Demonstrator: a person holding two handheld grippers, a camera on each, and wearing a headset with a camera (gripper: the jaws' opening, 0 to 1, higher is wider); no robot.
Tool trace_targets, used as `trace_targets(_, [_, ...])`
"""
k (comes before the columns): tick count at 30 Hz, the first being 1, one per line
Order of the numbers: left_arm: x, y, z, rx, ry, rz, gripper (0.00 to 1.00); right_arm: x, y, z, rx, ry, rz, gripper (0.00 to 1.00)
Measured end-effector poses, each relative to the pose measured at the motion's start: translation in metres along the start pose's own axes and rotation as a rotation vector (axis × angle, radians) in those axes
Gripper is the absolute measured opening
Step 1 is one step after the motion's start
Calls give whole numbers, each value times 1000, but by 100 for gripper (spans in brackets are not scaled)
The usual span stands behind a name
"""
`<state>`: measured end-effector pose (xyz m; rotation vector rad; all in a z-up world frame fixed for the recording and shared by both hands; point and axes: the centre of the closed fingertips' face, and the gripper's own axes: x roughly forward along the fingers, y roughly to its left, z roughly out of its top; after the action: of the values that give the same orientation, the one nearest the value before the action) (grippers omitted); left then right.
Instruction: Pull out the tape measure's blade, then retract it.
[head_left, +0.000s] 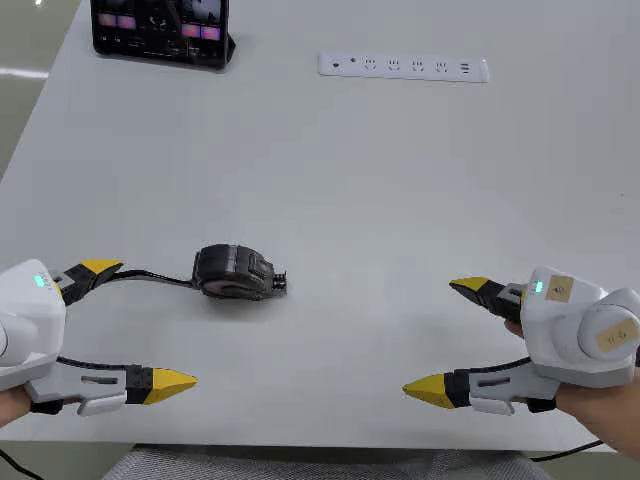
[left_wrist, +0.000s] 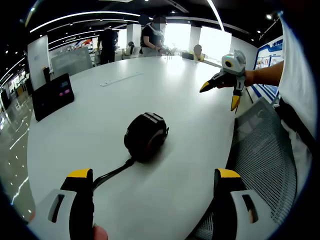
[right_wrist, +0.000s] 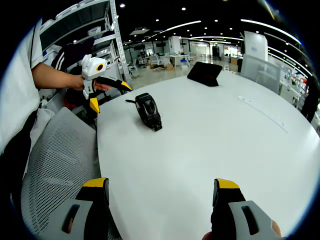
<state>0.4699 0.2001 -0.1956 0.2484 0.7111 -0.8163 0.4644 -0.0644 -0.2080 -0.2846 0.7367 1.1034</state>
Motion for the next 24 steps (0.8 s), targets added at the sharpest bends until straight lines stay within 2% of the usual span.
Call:
trace_targets(9, [0,1,-1,0,2,0,98,0,0,0,-5,1,-3,84])
trace_targets(24, [-1,2,-1,8,7,6,98,-2,-3,5,7,-33,-12,86])
